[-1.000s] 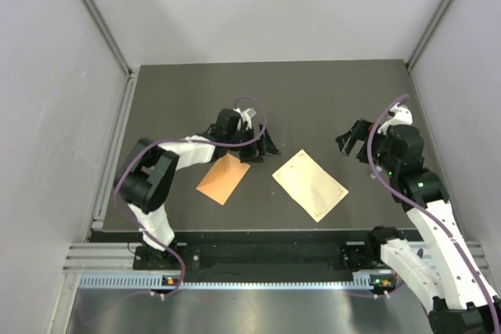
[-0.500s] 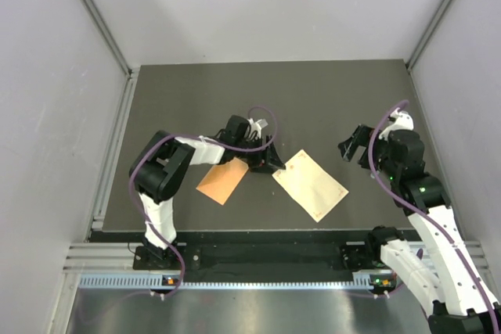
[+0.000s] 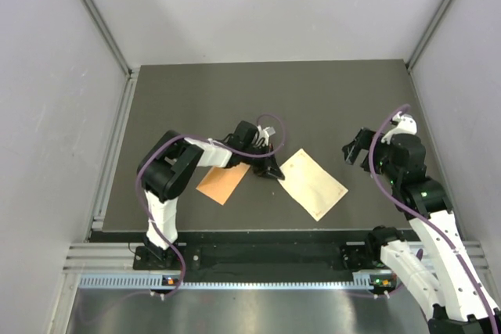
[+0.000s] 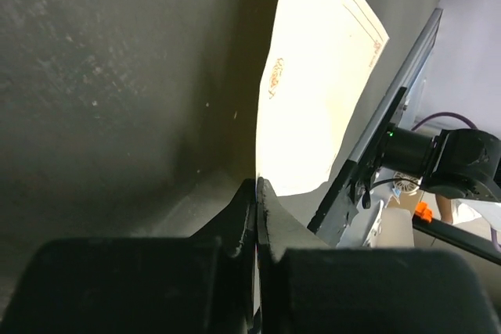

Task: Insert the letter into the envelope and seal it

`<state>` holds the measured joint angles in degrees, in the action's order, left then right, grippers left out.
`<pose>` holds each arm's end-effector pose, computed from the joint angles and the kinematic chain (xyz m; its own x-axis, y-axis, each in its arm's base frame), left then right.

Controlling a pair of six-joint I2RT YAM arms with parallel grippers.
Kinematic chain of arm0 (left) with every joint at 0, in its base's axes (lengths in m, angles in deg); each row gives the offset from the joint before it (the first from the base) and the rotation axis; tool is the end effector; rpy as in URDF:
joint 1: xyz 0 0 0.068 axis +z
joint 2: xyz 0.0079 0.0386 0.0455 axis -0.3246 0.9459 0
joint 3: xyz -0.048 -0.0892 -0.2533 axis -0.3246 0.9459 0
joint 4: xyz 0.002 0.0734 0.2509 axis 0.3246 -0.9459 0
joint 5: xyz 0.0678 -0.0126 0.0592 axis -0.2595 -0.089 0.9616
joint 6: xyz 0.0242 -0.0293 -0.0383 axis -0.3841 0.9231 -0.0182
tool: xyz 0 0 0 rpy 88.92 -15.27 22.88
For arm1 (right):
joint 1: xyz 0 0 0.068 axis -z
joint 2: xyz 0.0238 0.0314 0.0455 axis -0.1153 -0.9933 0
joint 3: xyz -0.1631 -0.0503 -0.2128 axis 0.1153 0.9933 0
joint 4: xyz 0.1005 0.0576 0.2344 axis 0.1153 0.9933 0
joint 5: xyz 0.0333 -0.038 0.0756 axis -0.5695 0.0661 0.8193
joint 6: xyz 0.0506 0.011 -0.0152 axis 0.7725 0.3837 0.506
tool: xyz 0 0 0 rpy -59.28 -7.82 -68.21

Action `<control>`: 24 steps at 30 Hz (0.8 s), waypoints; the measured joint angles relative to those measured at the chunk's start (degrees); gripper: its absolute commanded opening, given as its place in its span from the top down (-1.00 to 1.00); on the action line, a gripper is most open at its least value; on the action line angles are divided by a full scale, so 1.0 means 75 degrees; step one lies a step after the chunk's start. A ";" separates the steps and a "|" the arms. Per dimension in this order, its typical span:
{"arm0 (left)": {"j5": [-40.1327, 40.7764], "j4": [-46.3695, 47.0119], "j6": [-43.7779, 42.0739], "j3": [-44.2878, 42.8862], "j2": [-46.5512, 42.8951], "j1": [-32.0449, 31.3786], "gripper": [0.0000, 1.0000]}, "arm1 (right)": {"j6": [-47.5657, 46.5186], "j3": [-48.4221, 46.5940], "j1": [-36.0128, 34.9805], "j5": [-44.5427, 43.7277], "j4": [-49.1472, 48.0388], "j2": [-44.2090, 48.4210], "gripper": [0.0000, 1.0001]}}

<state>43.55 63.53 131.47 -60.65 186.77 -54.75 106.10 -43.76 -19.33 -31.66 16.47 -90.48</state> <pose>0.2940 -0.2419 0.1147 -0.9789 0.0984 -0.1789 0.2038 0.5260 -0.8257 0.1367 0.0286 0.3125 -0.4876 0.3262 -0.8098 0.0471 0.9360 0.3487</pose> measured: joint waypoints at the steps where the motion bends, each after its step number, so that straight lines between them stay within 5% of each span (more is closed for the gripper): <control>1: -0.0003 0.0038 0.0023 -0.0003 0.0000 0.0003 1.00 | -0.0029 0.0000 0.0000 0.0006 0.0017 0.0000 -0.98; 8: 0.0143 0.0833 0.0784 0.0466 -0.0603 0.0102 1.00 | -0.0189 0.0000 0.0000 0.0251 0.0009 0.0000 -0.98; 24: 0.1166 0.3185 0.3144 0.1425 -0.4185 0.1408 1.00 | 0.0326 0.0321 0.0000 0.1049 -0.0825 -0.1530 -0.98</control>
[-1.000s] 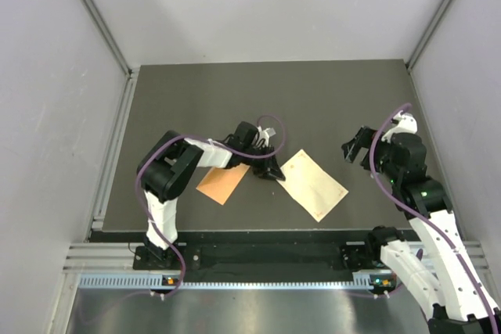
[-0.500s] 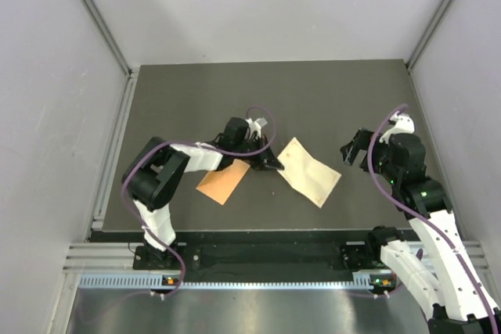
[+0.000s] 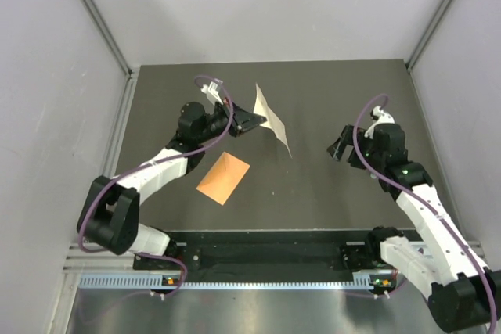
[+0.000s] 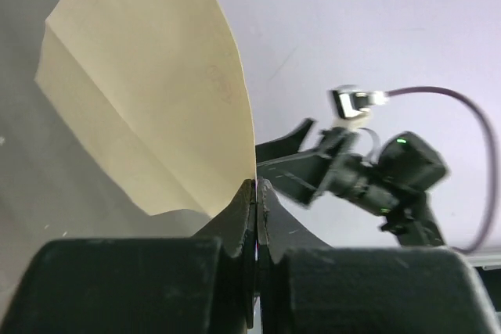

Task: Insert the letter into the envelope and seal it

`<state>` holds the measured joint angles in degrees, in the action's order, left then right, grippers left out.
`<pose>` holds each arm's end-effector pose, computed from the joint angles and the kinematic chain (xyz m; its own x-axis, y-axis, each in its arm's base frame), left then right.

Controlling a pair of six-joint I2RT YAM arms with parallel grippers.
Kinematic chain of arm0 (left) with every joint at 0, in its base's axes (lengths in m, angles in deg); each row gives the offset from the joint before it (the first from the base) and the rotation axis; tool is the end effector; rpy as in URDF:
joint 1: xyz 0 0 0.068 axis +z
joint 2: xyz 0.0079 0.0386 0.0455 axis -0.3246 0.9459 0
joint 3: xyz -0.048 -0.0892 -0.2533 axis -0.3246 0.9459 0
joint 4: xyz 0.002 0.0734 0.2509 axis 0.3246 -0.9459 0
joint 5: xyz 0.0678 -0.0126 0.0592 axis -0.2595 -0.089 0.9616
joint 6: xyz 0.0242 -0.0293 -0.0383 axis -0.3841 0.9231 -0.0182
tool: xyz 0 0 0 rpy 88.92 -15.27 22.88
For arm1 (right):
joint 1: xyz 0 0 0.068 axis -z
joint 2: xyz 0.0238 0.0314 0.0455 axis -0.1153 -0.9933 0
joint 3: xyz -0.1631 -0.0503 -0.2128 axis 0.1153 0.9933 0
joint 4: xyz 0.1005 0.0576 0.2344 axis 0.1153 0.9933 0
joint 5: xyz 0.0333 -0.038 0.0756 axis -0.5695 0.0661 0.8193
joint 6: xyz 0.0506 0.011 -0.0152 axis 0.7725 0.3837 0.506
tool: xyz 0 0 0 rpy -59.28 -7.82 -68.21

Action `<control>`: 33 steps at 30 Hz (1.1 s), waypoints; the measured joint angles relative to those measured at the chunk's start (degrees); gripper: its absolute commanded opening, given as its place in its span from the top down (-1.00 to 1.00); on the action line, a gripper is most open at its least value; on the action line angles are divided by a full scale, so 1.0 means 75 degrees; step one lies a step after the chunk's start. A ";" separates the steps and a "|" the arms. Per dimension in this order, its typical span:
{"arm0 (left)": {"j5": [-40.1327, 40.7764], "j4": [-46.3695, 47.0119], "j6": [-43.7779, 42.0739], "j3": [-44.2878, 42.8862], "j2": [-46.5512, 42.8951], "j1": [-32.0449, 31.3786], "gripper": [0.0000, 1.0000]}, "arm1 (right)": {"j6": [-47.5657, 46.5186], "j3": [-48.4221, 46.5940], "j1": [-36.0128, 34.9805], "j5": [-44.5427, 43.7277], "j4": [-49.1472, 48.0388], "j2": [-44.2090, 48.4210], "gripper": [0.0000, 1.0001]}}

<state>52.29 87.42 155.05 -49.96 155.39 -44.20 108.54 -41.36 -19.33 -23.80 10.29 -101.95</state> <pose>0.2815 -0.1548 0.2794 -0.7957 -0.4606 -0.3932 0.3237 0.2253 -0.9190 0.1778 0.0429 0.2800 -0.6356 0.3315 -0.6972 0.0196 0.9098 0.4147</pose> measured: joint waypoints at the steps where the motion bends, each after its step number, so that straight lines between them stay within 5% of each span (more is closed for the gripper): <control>1: 0.0041 0.0058 0.0041 -0.0012 -0.0125 0.0000 1.00 | 0.0087 0.0076 0.0000 0.0131 -0.0184 -0.0111 -0.98; 19: -0.0195 0.2463 0.1658 -0.0659 -0.0632 -0.0041 1.00 | 0.2259 0.0930 -0.0087 0.3249 -0.3856 -0.2707 -0.94; 33: -0.0294 0.2518 0.1804 -0.0446 -0.1052 -0.0248 1.00 | 0.4010 0.0632 -0.0291 0.3232 -0.6642 -0.2544 -0.98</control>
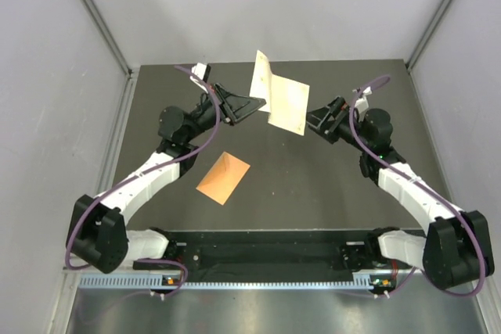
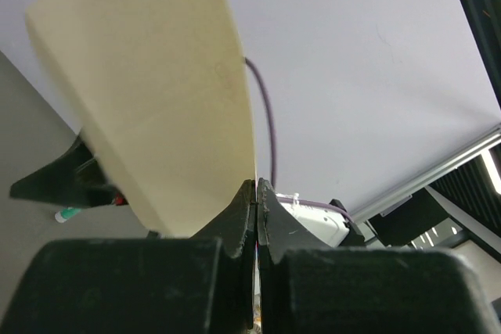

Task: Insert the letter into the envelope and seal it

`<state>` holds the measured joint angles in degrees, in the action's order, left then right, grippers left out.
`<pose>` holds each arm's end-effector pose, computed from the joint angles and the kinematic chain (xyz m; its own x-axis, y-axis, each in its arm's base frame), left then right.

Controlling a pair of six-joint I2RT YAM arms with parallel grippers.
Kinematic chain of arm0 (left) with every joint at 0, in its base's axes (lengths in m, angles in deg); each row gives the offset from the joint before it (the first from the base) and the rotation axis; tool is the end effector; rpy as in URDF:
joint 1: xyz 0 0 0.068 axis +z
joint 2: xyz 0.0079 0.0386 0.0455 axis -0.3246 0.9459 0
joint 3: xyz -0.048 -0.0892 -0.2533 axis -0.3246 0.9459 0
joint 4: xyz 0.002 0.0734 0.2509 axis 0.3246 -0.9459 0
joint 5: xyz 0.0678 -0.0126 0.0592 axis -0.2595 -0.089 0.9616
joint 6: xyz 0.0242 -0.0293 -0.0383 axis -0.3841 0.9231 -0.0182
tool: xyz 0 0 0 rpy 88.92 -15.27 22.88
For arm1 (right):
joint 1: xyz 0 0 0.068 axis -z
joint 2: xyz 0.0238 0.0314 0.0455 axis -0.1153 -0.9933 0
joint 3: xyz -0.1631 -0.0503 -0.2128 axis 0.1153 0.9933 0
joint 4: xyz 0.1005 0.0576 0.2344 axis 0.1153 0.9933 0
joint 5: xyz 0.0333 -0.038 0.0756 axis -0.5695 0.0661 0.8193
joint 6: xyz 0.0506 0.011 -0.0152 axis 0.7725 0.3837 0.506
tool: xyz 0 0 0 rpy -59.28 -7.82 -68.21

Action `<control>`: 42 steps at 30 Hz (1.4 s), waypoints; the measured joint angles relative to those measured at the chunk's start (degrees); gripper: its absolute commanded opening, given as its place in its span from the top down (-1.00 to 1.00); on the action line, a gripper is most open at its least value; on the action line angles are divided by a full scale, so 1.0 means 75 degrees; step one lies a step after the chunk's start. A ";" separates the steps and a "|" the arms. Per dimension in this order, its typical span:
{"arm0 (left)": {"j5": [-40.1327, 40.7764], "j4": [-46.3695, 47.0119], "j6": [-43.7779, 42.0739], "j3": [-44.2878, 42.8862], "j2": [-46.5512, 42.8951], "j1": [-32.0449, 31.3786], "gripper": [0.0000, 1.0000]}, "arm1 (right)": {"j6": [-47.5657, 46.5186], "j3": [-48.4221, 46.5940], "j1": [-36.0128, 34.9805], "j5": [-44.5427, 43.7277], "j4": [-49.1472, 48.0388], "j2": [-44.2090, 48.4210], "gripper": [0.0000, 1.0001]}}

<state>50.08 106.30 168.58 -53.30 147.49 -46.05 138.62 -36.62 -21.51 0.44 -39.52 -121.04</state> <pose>0.2447 -0.1489 0.3713 -0.7382 -0.5134 -0.4376 0.5667 -0.1201 -0.8151 0.2511 0.0844 0.2689 -0.6639 0.5927 -0.4561 -0.2219 0.4263 0.8770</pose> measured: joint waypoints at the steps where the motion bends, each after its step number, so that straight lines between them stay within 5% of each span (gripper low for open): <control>1: 0.0000 -0.0058 -0.0032 0.0044 -0.0050 0.0000 1.00 | 0.0000 -0.0035 0.0000 -0.0041 -0.0047 0.0111 -0.98; 11: -0.0117 -0.0458 -0.0122 0.0370 -0.0076 -0.0038 1.00 | -0.0009 -0.0283 0.0000 -0.0300 -0.0592 0.0752 -0.98; 25: -0.0440 -0.0463 -0.0207 0.0431 0.0358 -0.0382 1.00 | 0.1661 -0.0329 0.0000 0.0851 -0.3182 -0.0347 -0.98; 42: -0.0434 0.0420 -0.0128 0.0475 0.0947 -0.0632 1.00 | 0.1868 -0.0484 -0.0192 0.1332 -0.2798 -0.0717 -0.89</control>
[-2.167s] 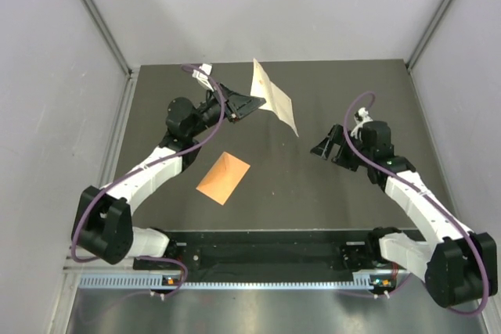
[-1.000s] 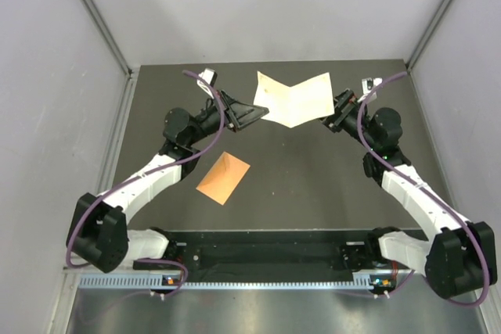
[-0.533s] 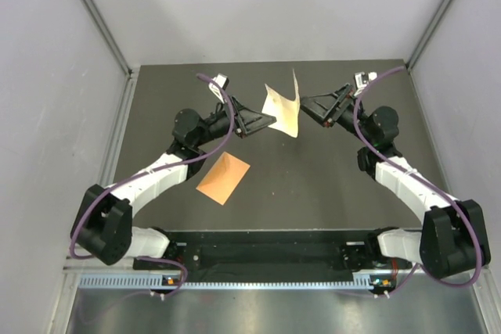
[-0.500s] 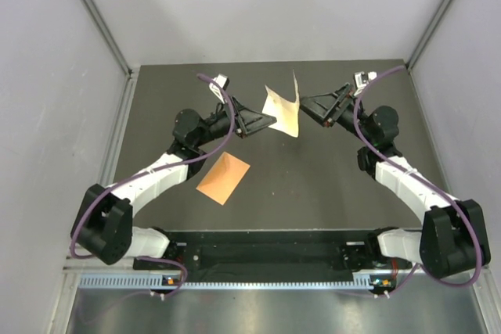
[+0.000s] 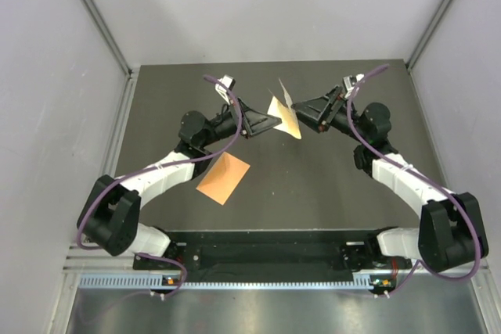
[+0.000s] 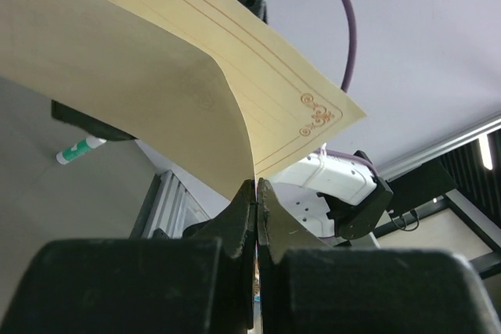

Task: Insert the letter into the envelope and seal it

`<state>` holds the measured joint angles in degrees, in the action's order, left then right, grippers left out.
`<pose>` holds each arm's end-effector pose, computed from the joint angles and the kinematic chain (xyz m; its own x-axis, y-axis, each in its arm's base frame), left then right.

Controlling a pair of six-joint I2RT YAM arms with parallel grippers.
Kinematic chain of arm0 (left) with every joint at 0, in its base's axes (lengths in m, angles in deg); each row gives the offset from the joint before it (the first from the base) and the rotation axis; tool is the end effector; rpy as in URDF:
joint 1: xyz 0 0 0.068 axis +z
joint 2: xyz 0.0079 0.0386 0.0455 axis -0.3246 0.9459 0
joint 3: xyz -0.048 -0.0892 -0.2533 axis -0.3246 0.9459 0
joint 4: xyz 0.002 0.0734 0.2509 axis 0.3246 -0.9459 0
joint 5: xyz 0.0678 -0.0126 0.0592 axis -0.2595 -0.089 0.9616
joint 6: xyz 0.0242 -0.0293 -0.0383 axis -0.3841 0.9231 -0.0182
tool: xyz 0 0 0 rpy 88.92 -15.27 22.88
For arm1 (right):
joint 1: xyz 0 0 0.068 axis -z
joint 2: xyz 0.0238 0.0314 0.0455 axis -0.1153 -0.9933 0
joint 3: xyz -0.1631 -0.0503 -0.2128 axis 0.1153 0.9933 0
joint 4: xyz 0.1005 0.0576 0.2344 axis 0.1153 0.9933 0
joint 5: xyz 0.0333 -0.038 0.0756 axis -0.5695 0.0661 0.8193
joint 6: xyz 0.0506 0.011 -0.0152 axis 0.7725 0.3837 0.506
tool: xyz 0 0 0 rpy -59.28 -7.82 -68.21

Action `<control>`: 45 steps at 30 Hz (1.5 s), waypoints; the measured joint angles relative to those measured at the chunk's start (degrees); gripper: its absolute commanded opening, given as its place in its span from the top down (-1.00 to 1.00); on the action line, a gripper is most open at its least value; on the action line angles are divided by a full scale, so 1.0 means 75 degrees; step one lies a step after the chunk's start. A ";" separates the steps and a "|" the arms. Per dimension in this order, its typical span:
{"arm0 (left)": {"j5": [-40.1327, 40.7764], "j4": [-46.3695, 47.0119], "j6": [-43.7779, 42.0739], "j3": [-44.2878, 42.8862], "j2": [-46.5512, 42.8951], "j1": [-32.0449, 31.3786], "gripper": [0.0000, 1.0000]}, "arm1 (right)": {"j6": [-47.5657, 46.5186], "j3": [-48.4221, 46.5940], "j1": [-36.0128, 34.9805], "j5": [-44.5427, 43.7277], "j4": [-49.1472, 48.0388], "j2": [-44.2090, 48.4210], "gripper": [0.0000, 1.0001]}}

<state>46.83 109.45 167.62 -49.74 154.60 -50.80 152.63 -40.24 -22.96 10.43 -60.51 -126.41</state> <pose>0.2510 -0.1826 0.3205 -0.8329 -0.3734 -0.4085 0.4774 -0.1112 -0.8716 0.2645 0.1007 0.3046 -0.7202 0.5637 -0.4045 -0.4009 0.1378 0.9057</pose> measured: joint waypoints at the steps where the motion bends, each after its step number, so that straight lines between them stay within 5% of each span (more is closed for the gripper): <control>1: 0.0009 0.0055 -0.0020 0.0000 0.0000 -0.0003 1.00 | -0.0079 0.0000 -0.0003 -0.0012 0.0230 0.0047 -0.89; 8: 0.0067 0.0219 -0.0286 -0.0073 0.0044 -0.0020 1.00 | -0.0516 0.0000 -0.0009 -0.0280 0.1926 0.0749 -0.89; 16: 0.0038 0.0769 -0.0283 -0.0204 0.0525 -0.0154 1.00 | 0.0262 0.0012 -0.0015 -0.0356 0.1533 0.0854 -0.67; 30: -0.0006 0.0784 -0.0539 -0.0370 0.0629 -0.0201 1.00 | 0.0988 0.0026 -0.0044 -0.0542 0.0664 0.0860 0.97; 33: -0.0032 0.0720 -0.0659 -0.0289 0.0621 -0.0201 0.54 | 0.0799 0.0026 -0.0050 -0.0551 0.0679 0.0933 1.00; 35: -0.0047 0.0595 -0.0799 -0.0140 0.0551 -0.0201 -0.16 | 0.0568 0.0026 -0.0050 -0.0548 0.0743 0.1005 1.00; 39: -0.0105 -0.0090 -0.1346 0.0286 0.0079 -0.0204 -0.95 | -0.0108 0.0020 -0.0052 -0.0466 0.1239 0.1247 1.00; 45: -0.0172 -0.1271 -0.2439 0.0656 -0.1052 -0.0201 -0.98 | -0.1638 0.0006 -0.0052 -0.0259 0.2530 0.1859 1.00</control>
<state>45.54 99.92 149.33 -44.82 146.71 -52.30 140.35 -40.20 -23.35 8.49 -41.53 -112.47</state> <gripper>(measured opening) 0.987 0.006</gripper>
